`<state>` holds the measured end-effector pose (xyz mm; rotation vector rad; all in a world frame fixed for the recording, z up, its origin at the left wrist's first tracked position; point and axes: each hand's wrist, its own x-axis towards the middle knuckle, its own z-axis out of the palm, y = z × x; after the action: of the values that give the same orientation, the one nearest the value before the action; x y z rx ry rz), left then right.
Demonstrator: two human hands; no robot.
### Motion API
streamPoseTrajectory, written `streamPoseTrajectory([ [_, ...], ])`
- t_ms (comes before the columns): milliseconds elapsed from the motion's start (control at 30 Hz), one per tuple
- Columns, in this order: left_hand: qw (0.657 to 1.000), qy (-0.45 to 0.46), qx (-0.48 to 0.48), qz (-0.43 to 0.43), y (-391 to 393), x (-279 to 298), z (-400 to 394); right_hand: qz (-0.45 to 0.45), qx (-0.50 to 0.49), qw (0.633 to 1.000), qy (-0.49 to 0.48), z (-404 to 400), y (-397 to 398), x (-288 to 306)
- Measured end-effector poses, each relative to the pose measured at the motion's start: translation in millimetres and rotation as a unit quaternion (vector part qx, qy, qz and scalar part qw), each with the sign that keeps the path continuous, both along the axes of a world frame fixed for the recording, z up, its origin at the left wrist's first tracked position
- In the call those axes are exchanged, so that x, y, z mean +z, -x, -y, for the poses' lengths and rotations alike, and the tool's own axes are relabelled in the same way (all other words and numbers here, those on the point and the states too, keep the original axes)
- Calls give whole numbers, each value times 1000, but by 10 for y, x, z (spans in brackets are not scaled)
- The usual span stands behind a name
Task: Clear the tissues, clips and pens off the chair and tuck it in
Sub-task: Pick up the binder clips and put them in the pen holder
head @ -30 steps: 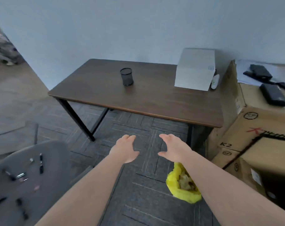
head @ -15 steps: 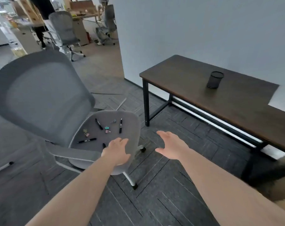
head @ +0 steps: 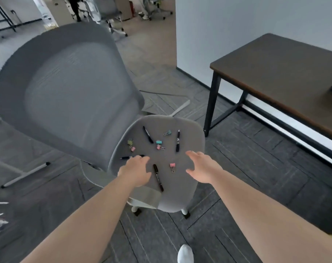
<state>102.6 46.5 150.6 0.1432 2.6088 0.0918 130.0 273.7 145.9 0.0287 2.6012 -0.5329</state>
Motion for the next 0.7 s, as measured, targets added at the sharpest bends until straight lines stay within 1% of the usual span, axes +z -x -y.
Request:
streamPoseTrajectory([
  [200,1000,11,6,25,681,-482,182,39,0,999,-4,192,708,-470],
  [500,998,32,27,39,1461,-1297,465,132,-4,991,-21,566,1292,-1428],
  [700,998,25,43,29,1892,-1789,623,157,-26,985,-71,892,1572,-1896],
])
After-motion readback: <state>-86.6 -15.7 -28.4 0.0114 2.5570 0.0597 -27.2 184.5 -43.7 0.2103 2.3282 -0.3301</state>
